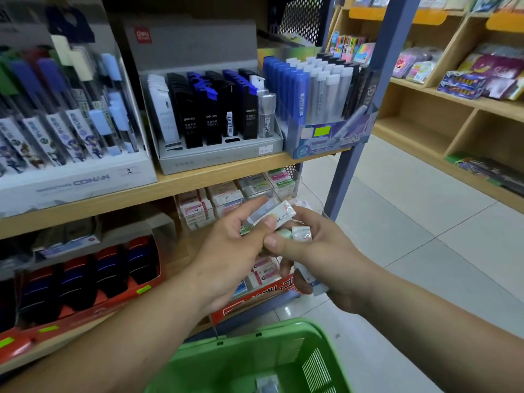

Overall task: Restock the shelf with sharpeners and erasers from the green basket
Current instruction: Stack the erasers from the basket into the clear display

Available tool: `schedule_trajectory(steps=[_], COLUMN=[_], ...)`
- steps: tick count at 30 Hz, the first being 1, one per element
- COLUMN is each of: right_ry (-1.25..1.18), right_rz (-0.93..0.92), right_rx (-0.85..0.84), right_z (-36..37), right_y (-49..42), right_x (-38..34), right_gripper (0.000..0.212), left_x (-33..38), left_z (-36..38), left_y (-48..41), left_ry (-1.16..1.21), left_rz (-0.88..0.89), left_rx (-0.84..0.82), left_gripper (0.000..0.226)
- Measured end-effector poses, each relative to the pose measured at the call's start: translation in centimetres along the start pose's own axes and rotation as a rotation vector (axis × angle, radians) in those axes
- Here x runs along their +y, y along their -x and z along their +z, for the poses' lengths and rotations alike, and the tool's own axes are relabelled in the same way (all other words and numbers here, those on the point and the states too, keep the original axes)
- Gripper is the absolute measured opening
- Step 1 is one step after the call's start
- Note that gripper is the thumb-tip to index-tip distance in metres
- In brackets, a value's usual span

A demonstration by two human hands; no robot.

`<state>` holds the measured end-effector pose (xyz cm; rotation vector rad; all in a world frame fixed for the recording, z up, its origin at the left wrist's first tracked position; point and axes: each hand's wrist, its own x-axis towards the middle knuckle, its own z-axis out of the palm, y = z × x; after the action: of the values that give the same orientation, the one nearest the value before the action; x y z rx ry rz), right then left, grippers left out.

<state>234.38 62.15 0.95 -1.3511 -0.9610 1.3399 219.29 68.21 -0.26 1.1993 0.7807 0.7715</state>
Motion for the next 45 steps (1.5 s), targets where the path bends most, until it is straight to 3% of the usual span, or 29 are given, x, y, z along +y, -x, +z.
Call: schedule_trajectory(steps=[4,15,20,29,38,42,45], right_ry=[-0.131,-0.121,-0.120,-0.141,-0.248,-0.268,-0.223], right_rz=[-0.012,-0.069,-0.092,-0.019,-0.064,-0.031,-0.020], right_rx=[0.177,0.226,0.185,0.138,0.196,0.211,0.246], right_z=[-0.1,-1.2,-1.1,-1.7,-2.3,-3.2,-3.7], right_y=[-0.6,-1.9,-2.3,-2.7,-2.6,-2.8,-2.9], right_x=[0.6,1.4,2.1,3.0,2.4,2.0,1.9], right_gripper=[0.036,0.017,0.021,0.028,0.030,0.029,0.028], left_x=[0.0,-1.0,-1.3,-1.8,-1.7,-1.1,-1.0], left_z=[0.5,1.3,1.4,0.6,0.9,1.1,0.1], left_y=[0.2,-0.9,-1.4,-2.0,-1.3,-1.3,-2.1], left_ry=[0.170,0.047,-0.035,-0.471,-0.472,-0.154,-0.249], left_rz=[-0.034,0.084,0.087,0.139,0.169,-0.028,-0.115], left_rx=[-0.068,0.018,0.072,0.056,-0.029,0.070,0.209], left_gripper=[0.031,0.026,0.023,0.026,0.032,0.028,0.022])
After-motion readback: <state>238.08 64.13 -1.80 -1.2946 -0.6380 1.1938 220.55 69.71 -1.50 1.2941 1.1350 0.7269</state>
